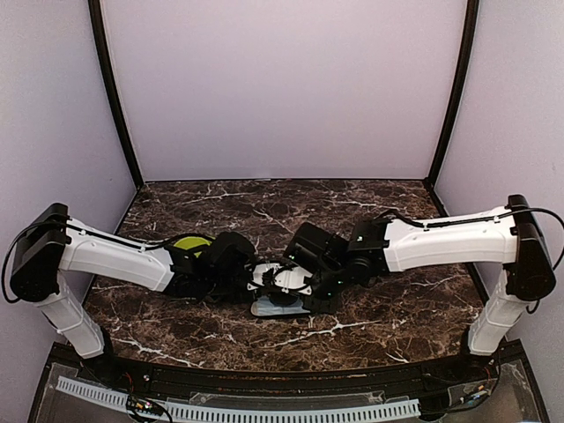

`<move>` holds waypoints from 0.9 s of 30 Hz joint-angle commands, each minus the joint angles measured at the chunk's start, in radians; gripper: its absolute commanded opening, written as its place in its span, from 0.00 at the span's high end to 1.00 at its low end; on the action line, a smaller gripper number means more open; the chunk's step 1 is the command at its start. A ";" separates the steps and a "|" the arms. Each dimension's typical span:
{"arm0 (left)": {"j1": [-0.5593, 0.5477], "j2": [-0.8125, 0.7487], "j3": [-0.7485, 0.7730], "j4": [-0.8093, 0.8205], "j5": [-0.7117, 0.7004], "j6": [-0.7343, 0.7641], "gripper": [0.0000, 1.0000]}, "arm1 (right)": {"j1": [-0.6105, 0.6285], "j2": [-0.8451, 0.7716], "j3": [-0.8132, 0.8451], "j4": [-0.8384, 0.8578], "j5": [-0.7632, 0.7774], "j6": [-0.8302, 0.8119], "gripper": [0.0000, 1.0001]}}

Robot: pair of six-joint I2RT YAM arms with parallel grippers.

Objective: Organize the sunglasses
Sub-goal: Place the sunglasses in the sunglasses case.

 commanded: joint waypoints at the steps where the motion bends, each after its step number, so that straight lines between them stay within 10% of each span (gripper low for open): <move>1: -0.006 0.001 0.014 0.068 0.021 -0.012 1.00 | 0.031 0.035 0.036 0.001 0.042 -0.015 0.93; 27: -0.006 0.003 -0.004 0.109 0.048 -0.033 0.97 | 0.085 0.123 0.074 0.007 0.126 -0.033 0.93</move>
